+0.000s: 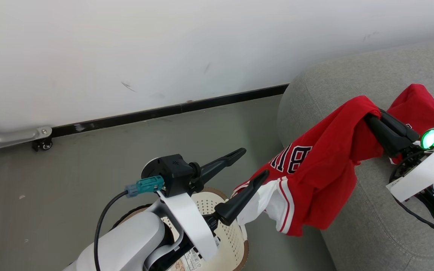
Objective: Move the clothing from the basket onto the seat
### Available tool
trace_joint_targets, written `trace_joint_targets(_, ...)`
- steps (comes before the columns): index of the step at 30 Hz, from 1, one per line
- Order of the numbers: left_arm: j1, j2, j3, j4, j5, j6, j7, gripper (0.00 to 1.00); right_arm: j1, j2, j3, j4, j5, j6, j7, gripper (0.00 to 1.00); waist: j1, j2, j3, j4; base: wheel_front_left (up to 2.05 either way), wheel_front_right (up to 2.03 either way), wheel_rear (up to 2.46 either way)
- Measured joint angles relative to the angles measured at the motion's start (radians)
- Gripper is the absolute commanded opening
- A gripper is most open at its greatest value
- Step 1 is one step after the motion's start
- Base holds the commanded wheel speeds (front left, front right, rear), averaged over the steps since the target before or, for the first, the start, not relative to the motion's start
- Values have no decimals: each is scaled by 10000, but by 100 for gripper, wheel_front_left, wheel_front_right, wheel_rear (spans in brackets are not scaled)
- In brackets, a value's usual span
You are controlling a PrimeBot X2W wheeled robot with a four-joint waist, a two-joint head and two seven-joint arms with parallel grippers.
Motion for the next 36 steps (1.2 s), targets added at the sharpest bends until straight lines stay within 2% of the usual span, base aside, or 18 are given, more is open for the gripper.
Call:
trace_joint_targets(14,102,-268,-376,420,176,0,-228,100,425,-98,-113,-192,77,0,-33,0,0,0,18,-747,0,0,0)
trace_joint_targets(29,102,-10,-226,700,468,0,-391,100,280,-309,-527,-337,255,0,-12,0,0,0,217,-1470,0,0,0)
trace_joint_targets(36,101,102,-4,754,769,0,-407,100,-272,-399,-702,-230,502,0,382,0,0,0,378,-1742,0,0,0)
